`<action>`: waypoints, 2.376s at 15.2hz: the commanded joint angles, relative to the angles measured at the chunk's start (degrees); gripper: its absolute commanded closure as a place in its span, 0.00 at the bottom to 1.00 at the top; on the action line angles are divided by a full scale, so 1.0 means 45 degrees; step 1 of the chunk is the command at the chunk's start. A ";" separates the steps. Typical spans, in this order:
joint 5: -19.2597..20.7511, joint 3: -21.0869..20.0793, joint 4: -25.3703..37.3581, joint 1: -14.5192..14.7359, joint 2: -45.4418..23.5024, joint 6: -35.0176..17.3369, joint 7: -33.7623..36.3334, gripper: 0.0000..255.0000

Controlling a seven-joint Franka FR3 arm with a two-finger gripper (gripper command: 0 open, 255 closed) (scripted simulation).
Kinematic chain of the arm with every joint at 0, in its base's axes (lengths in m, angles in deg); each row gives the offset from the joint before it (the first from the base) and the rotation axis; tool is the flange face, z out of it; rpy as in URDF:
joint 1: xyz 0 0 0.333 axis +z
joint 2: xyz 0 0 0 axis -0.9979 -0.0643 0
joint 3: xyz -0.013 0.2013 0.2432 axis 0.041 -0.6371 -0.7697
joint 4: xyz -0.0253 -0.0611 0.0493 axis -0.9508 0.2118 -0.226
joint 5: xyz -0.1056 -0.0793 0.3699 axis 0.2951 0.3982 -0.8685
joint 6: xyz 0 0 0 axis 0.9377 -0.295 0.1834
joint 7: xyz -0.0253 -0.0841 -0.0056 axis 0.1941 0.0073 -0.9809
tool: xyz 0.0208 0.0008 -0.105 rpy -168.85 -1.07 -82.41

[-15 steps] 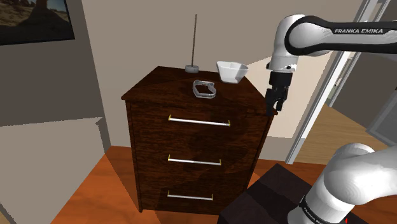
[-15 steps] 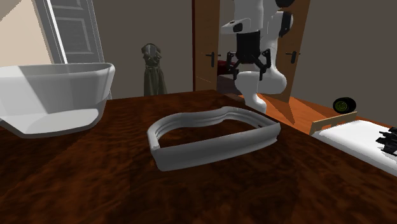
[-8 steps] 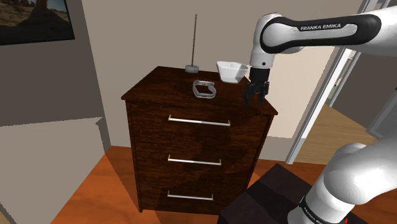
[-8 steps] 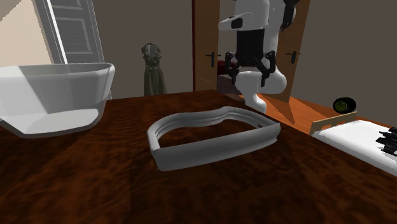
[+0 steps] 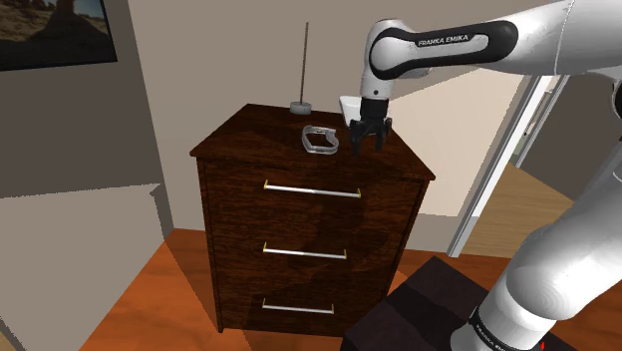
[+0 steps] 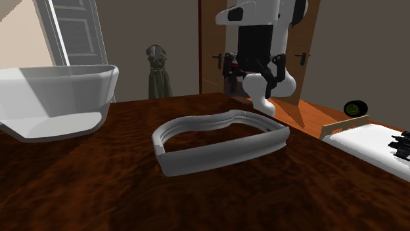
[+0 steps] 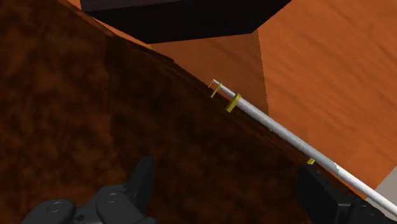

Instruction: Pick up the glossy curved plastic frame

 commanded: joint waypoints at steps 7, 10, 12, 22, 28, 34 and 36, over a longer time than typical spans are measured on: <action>0.0699 -0.0253 0.4493 0.0036 -0.3838 0.0090 0.1732 0.00; 0.1006 -0.0230 0.6602 0.0109 -0.5383 0.0464 0.2270 0.00; 0.1205 -0.0176 0.8237 0.0182 -0.6507 0.0850 0.2585 0.00; 0.1263 -0.0141 0.7179 0.0181 -0.6663 -0.0399 0.2769 0.00; 0.1262 -0.0144 0.7134 0.0184 -0.6636 -0.0417 0.2776 1.00; 0.1260 -0.0143 0.7565 0.0188 -0.6693 -0.0044 0.2743 1.00; 0.1259 -0.0145 0.7985 0.0197 -0.6746 0.0322 0.2718 1.00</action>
